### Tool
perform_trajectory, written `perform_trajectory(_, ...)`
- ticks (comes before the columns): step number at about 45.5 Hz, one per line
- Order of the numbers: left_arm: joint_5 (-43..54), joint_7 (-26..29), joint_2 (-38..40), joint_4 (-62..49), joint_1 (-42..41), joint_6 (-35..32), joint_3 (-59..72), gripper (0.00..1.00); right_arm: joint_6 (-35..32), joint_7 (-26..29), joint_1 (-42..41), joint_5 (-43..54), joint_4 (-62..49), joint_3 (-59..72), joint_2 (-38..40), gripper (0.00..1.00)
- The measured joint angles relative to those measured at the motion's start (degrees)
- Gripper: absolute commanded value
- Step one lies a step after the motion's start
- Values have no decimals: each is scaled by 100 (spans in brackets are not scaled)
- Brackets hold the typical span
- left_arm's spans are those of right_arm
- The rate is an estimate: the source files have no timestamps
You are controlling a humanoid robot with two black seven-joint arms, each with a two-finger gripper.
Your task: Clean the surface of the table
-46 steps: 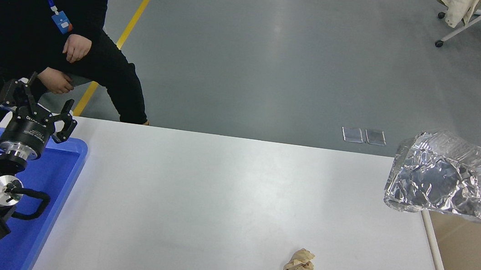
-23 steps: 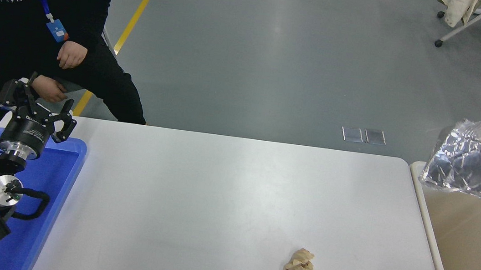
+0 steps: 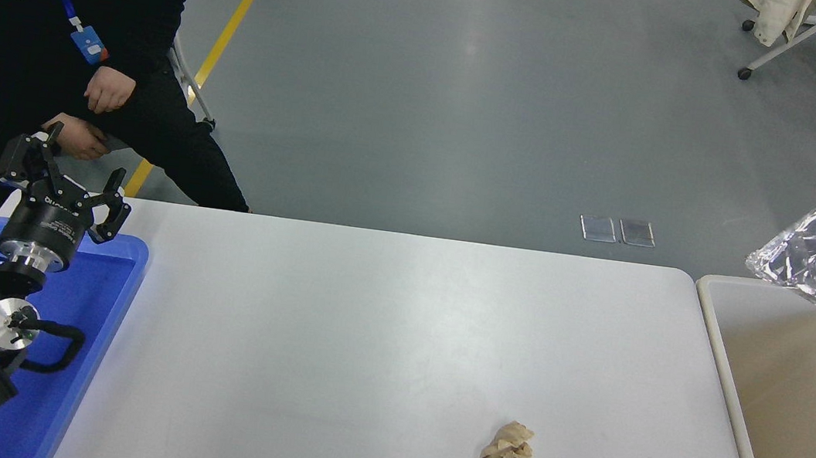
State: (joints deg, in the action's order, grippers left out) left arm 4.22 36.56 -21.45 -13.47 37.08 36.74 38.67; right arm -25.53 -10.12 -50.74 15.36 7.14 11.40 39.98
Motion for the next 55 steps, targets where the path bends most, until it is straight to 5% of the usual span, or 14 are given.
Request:
perform_trajectory(21, 0, 0, 0, 1, -5, 0, 0, 100, 1399, 0, 1623, -673, -1413, -961, -1529, 0)
perform_trajectory(55, 9, 0, 0, 0, -8, 0, 0, 100, 2417, 48, 1938, -825, -1563, -1516, -2039, 0)
